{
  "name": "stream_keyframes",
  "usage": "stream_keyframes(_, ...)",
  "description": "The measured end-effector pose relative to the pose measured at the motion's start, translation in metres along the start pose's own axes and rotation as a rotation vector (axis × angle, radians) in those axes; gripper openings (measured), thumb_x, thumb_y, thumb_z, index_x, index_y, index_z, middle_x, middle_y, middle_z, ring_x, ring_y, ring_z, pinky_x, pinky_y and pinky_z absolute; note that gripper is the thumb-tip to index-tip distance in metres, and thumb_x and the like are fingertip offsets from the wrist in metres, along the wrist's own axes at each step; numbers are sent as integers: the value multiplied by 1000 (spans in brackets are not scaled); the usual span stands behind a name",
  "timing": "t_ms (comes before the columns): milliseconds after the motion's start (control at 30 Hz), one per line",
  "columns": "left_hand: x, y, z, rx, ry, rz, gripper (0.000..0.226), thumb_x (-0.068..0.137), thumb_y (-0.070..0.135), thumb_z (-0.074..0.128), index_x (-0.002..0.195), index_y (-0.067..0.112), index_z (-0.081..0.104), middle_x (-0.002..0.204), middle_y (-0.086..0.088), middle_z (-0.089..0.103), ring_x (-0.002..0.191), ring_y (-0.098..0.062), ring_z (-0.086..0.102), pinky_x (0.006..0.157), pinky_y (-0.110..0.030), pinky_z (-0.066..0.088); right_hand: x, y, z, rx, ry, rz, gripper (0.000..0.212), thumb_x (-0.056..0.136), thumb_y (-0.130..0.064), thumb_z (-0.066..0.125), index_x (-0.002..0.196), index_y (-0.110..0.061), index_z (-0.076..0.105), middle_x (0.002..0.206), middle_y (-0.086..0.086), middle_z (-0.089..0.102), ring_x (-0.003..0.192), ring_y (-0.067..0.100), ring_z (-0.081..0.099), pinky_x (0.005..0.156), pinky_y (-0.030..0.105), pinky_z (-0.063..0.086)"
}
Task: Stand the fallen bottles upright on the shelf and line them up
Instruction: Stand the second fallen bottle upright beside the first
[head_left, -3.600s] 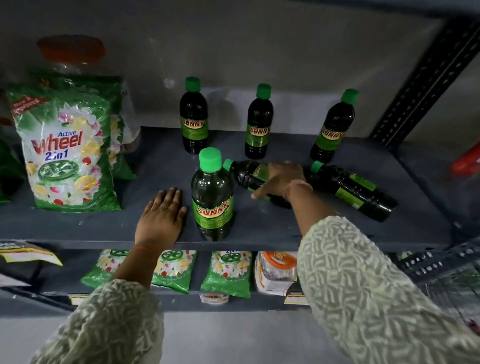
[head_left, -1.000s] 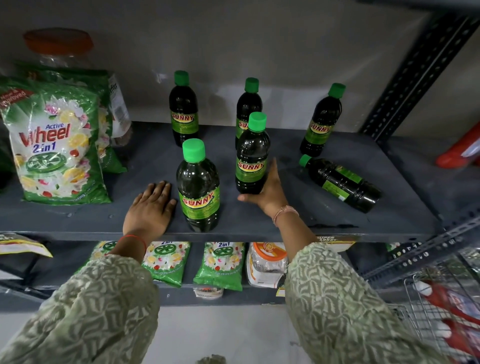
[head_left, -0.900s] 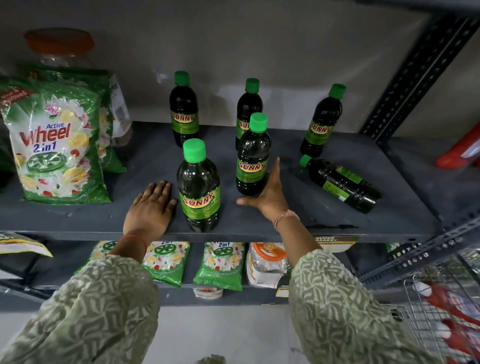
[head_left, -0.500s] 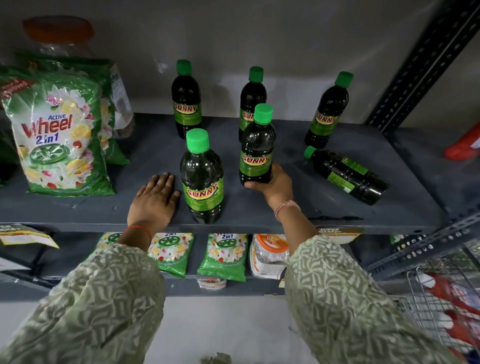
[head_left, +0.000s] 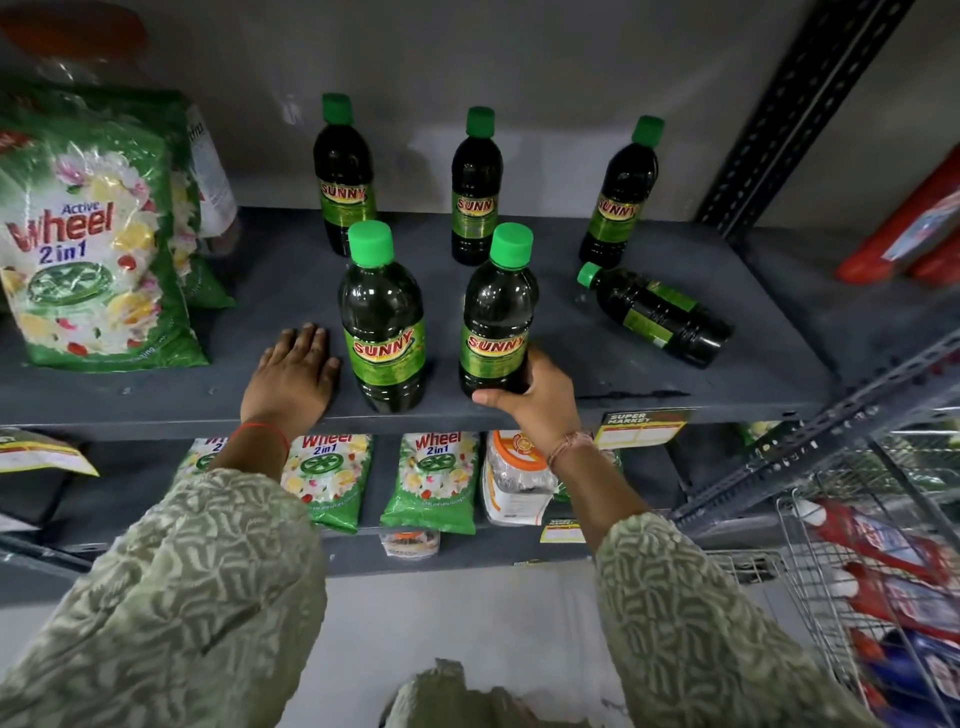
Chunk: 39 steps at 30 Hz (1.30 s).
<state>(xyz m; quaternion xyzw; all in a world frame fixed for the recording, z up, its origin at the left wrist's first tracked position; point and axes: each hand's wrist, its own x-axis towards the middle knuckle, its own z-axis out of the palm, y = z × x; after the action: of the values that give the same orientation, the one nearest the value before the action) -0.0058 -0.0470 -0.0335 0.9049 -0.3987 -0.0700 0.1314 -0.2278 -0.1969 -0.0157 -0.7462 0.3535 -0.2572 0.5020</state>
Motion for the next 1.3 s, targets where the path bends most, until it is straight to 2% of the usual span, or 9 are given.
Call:
stream_keyframes(500,-14,14,5,-1,6,-64,51,96,29,24,144,14,15,157,-6,12,144,-27,8,119,-41,9,-4,1,-1,-37,-1,-27,57,61,-21,83,111,-13,56,111,9,66,102,20,61,94,37,49)
stream_keyframes(633,-13,16,6,-22,30,-84,51,96,28,26,144,14,17,157,-6,14,144,-27,10,118,-41,10,-8,-5,-3,-50,-28,-29,61,61,-22,83,114,-14,53,109,2,64,101,14,58,95,37,48)
stream_keyframes(700,-14,17,8,-24,45,-94,50,96,28,25,144,15,17,156,-5,15,144,-27,10,118,-42,11,-13,-4,-6,3,-41,-22,81,62,-25,82,130,-14,40,121,-4,54,113,9,49,102,28,40)
stream_keyframes(767,-13,17,10,-14,49,-95,51,96,29,24,144,17,15,157,-4,13,144,-26,9,118,-42,10,-14,-2,-16,-33,30,-31,101,66,-37,78,143,-16,17,149,1,28,136,12,25,114,30,22)
stream_keyframes(833,-13,18,11,-3,48,-101,51,96,31,23,144,19,15,157,-2,12,145,-26,8,118,-41,10,0,-1,-40,-303,163,-95,102,69,-51,70,145,-17,12,157,8,3,144,22,4,117,40,10)
stream_keyframes(900,-13,17,12,9,53,-104,50,95,30,24,144,19,16,157,-2,14,144,-26,8,117,-41,10,27,-5,-75,-645,255,-104,98,72,-56,65,144,-13,14,157,13,-1,144,30,0,116,43,6)
stream_keyframes(1000,-12,16,14,43,61,-104,50,95,32,25,143,20,16,157,-2,15,144,-26,9,117,-42,12,73,-11,-122,-979,158,77,103,69,-58,66,142,-7,16,155,17,8,142,36,8,116,47,11)
stream_keyframes(1133,-10,13,16,68,49,-117,51,95,32,24,143,20,15,157,-1,15,145,-25,9,117,-42,12,104,-9,-143,-1148,-28,221,91,60,-52,76,133,-17,35,136,11,48,125,32,44,104,42,32)
stream_keyframes(1300,-11,14,16,72,64,-109,50,94,29,25,143,20,19,156,-2,20,144,-25,12,117,-44,15,109,-7,-134,-1169,50,259,82,60,-49,76,129,-19,42,131,10,53,123,33,44,101,38,31)
